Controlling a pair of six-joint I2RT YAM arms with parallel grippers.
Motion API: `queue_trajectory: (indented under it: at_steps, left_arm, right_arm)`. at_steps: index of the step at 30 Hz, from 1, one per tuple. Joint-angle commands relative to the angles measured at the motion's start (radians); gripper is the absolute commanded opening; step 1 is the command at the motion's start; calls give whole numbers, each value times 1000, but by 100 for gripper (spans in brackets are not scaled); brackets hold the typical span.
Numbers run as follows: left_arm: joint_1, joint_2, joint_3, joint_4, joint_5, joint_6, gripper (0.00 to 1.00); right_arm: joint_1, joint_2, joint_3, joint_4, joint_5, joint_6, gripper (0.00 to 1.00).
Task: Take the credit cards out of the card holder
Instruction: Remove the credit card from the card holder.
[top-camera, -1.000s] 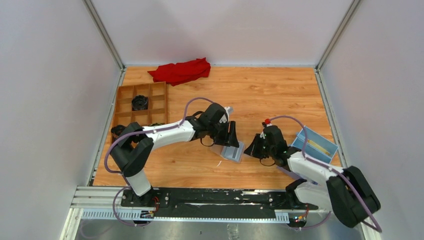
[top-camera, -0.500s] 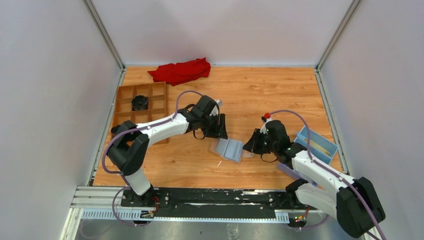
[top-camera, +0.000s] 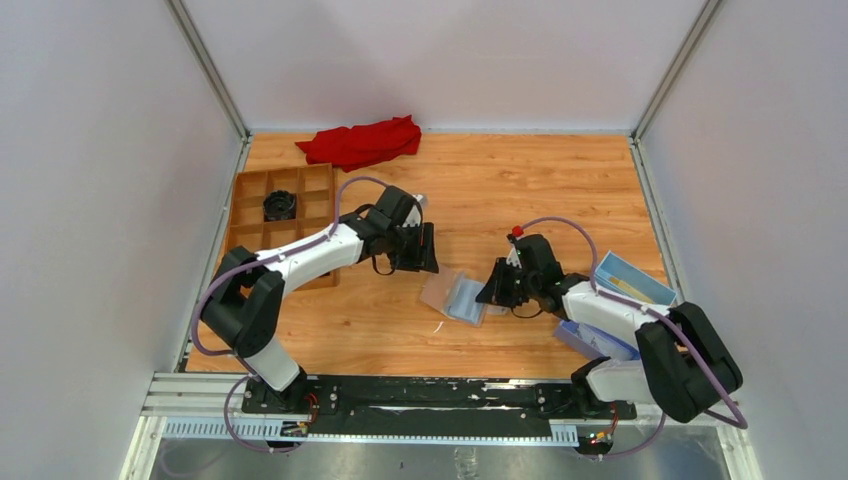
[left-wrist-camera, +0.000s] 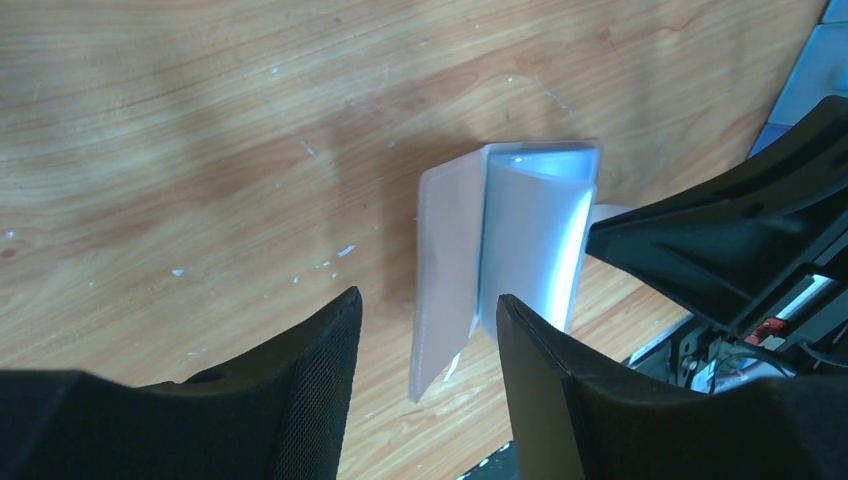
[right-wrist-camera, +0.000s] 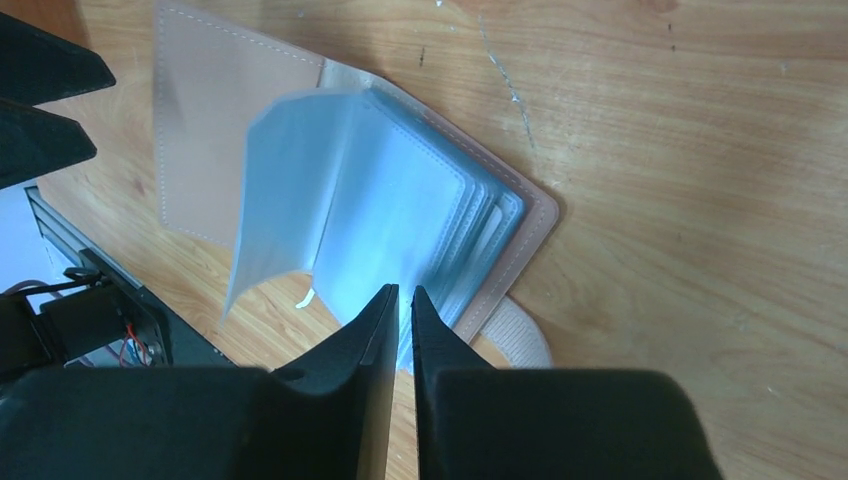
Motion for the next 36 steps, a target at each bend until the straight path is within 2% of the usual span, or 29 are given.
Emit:
queue_trajectory:
  at_steps: [1,17,22,28,32,36]
  left_arm:
    - [12,29,-22,-23,-1,30,56]
    - [25,80,-95,45,24,36,56]
    - [31,17,-93,-3,3,59,57]
    - [54,-133,-70,-66,-42,75,58]
    - [55,-165,-75,-19,65,36,59]
    - [54,-146,-126,142,245,-61,59]
  right_arm:
    - [13,39,44,17,-14,-11,15]
    - [39,173,96,96,-63,-4,15]
    - [53,254,117,148,-85,15,15]
    - [87,331,160,223,-125,61,15]
    - [114,360,201,234,-146,69,15]
    - [121,366,214,233,-145,76,14]
